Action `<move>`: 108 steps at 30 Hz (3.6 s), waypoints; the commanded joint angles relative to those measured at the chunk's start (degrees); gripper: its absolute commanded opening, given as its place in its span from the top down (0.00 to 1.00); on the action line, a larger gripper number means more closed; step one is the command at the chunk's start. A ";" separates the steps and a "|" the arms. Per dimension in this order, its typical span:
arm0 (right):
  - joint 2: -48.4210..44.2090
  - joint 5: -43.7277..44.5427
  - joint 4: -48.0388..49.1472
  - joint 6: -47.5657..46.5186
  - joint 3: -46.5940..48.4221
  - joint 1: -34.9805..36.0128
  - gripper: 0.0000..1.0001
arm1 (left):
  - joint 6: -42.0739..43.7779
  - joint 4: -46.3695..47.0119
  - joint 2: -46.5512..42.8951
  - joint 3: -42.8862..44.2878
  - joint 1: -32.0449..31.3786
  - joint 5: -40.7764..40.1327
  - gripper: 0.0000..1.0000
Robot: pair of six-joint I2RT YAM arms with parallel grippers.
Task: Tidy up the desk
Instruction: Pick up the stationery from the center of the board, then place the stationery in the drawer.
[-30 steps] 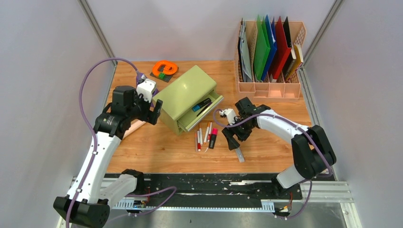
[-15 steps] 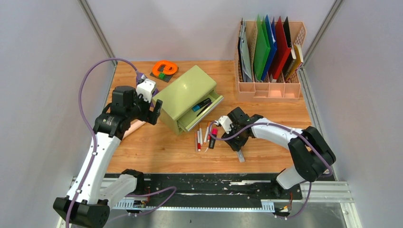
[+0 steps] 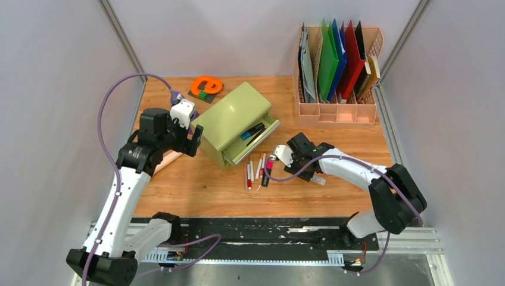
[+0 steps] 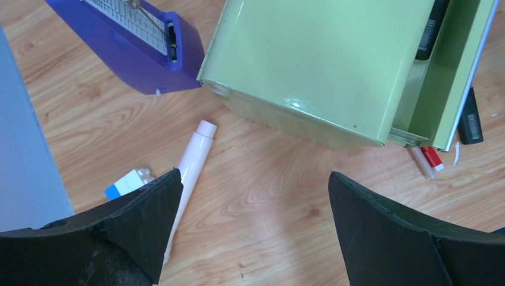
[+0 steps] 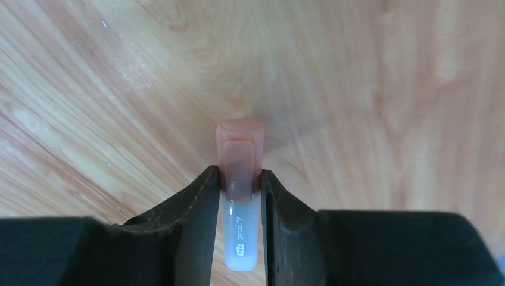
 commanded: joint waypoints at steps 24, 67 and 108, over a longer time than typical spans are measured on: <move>9.84 7.30 2.66 -36.01 42.80 10.14 1.00 | 0.52 0.80 0.15 2.11 0.43 -3.18 0.00; 15.62 9.01 0.16 -42.73 39.56 19.10 0.85 | 0.72 0.73 -0.99 1.64 0.42 -4.51 0.00; -6.57 -29.62 5.30 21.94 16.66 -4.59 0.00 | 1.39 1.08 -0.47 1.57 0.43 -5.95 0.00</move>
